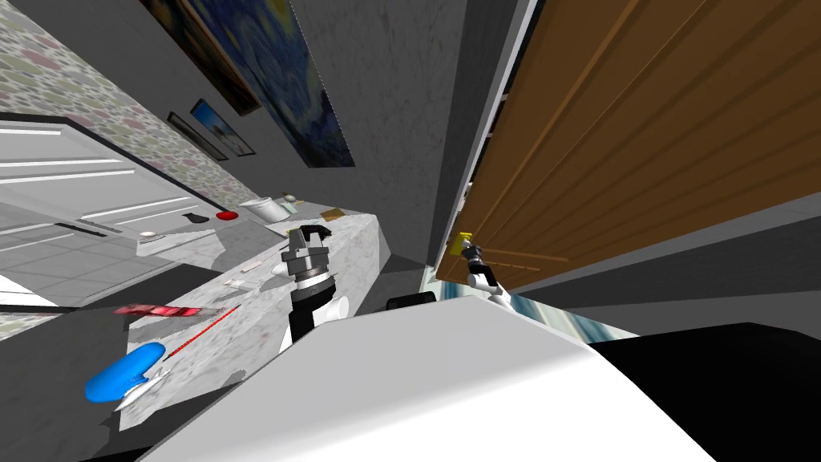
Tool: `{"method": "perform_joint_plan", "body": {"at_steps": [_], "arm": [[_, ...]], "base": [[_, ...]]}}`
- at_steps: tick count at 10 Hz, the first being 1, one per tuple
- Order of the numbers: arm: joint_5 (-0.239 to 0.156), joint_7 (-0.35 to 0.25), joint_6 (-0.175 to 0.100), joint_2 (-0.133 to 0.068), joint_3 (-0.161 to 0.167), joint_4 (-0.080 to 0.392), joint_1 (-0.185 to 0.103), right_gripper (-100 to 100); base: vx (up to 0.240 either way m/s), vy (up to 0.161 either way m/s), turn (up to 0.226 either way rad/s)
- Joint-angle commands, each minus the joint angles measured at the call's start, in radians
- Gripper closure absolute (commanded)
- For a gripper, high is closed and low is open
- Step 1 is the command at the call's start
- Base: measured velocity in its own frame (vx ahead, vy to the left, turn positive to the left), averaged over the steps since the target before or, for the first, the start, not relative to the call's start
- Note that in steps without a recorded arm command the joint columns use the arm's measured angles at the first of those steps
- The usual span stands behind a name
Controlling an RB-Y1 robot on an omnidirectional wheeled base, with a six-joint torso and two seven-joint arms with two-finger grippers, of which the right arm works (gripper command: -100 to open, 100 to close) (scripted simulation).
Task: Pull the door open
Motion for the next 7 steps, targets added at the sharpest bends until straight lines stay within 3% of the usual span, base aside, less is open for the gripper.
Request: {"method": "perform_joint_plan", "body": {"at_steps": [1, 4, 5, 7], "arm": [[-0.031, -0.050, -0.012, -0.008, 0.009, -0.018, -0.007, 100], [-0.082, -0.130, -0.015, -0.018, 0.018, -0.019, -0.002, 100], [-0.099, -0.139, -0.008, -0.005, 0.027, -0.013, 0.015, -100], [-0.139, -0.181, -0.010, 0.009, 0.040, -0.042, 0.031, -100]], "base": [[-0.040, -0.001, 0.075], [-0.046, -0.005, 0.067], [-0.054, -0.012, 0.006], [-0.078, -0.012, -0.034]]}}
